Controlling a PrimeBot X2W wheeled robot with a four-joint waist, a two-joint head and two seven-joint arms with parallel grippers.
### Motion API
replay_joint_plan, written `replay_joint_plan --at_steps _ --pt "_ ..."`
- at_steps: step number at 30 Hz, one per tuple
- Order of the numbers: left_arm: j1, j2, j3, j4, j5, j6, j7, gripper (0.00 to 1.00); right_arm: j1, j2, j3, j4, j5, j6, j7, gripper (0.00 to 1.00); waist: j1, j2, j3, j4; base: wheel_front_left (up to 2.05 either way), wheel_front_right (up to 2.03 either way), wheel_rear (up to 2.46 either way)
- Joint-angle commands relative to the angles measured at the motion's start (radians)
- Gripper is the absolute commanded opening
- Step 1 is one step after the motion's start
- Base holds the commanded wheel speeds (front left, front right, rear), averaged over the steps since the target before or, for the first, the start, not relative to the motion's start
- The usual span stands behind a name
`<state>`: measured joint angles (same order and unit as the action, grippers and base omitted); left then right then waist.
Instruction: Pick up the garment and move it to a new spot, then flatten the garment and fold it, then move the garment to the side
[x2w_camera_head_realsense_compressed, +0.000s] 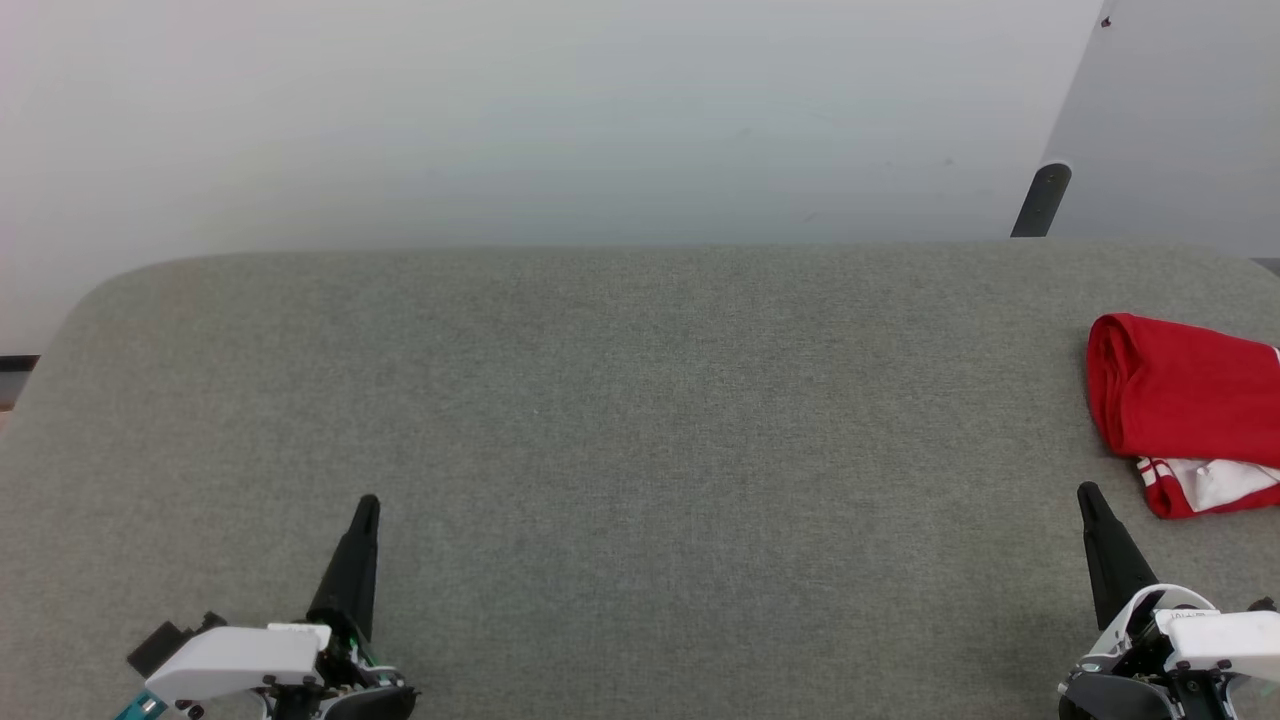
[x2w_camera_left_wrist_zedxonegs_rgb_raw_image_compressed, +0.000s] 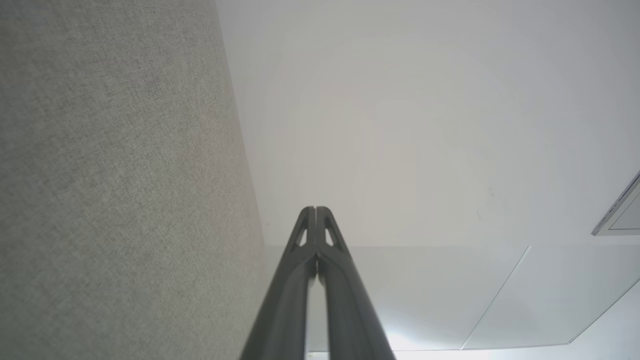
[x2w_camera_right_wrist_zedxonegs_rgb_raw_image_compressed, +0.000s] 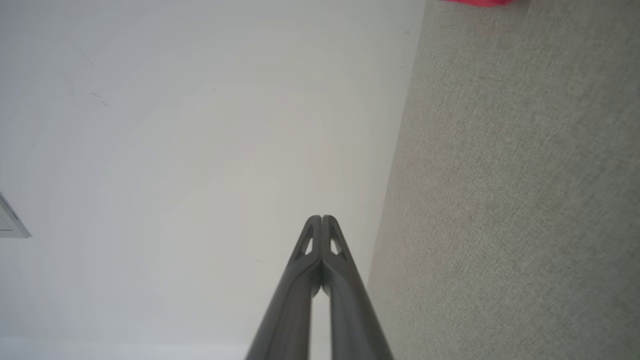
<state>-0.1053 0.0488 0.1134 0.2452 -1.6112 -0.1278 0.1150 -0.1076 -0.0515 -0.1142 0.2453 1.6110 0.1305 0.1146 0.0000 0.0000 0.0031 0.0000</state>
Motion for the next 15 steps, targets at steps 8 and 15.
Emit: replay_joint_plan --at_steps 8,15 --pt "-0.009 0.0 0.001 0.001 -0.003 -0.005 0.002 0.0 -0.004 0.003 0.0 0.0 0.004 0.0 0.0 0.0 0.0 0.0 0.0 0.0 0.0 0.0 0.0" --pt "-0.009 0.0 0.001 0.001 -0.003 -0.005 0.002 0.0 -0.004 0.003 0.0 0.0 0.004 0.0 0.0 0.0 0.0 0.0 0.0 0.0 0.0 0.0 0.0"
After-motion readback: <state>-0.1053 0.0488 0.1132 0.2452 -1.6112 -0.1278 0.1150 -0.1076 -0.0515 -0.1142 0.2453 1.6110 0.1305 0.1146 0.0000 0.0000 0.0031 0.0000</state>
